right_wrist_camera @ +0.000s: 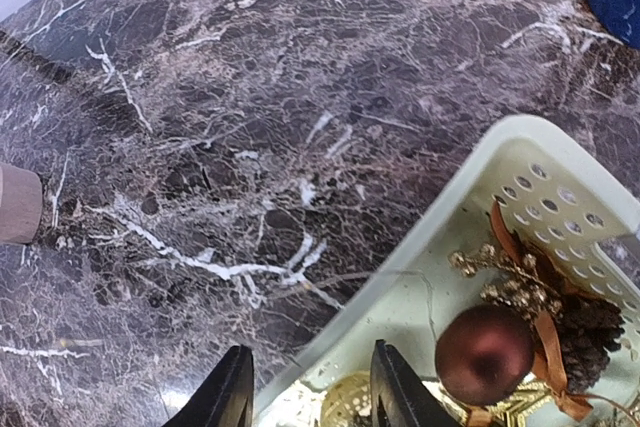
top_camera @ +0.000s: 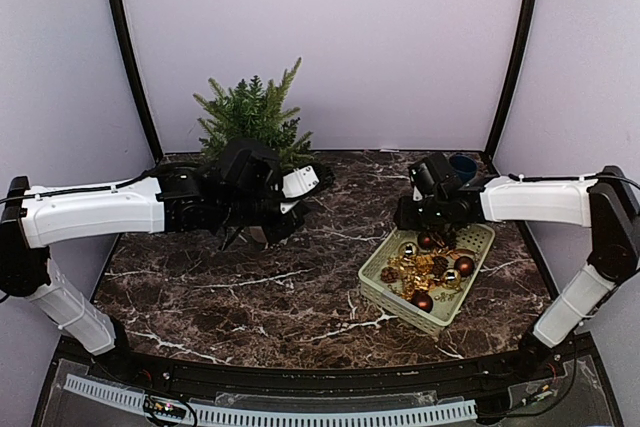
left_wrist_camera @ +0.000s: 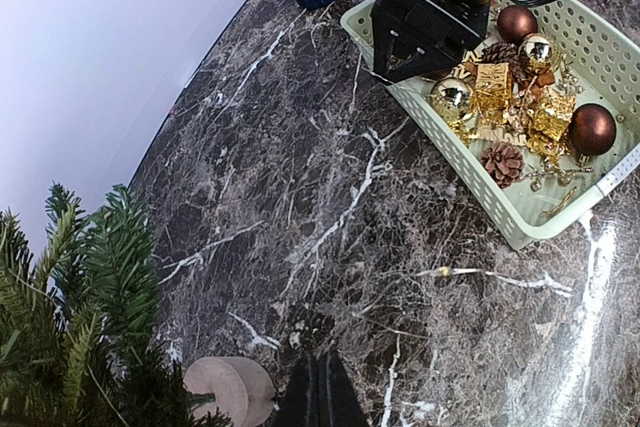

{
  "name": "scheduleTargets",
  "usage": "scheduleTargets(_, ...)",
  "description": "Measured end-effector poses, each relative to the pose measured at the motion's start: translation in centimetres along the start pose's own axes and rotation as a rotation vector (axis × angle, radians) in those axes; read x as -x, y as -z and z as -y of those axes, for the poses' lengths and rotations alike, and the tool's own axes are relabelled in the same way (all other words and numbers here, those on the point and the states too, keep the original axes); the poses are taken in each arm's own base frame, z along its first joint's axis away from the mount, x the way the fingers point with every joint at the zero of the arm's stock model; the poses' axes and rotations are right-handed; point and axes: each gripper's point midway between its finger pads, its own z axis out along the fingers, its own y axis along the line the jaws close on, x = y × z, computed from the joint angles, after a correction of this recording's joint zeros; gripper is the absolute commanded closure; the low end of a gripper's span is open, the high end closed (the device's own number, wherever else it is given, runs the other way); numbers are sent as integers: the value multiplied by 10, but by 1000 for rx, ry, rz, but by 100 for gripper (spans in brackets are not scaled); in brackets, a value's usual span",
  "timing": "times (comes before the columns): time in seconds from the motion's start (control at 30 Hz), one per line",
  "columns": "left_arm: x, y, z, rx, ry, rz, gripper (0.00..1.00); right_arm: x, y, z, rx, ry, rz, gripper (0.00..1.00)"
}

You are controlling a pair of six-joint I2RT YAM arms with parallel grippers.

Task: Decorate the small christmas tree

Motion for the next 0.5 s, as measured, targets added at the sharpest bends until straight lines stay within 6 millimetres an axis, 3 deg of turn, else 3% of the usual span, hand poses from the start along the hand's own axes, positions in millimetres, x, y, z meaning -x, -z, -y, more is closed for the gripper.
scheduleTargets(0.13,0,0,0,-1,0,-1,100,2,-6,-4,7,22,-1,62)
scheduleTargets(0.4,0,0,0,0,7,0,100,8,-13,-7,-1,53,3,96)
scheduleTargets(0.5,0,0,0,0,12,0,100,14,-11,-8,-6,62,20,100)
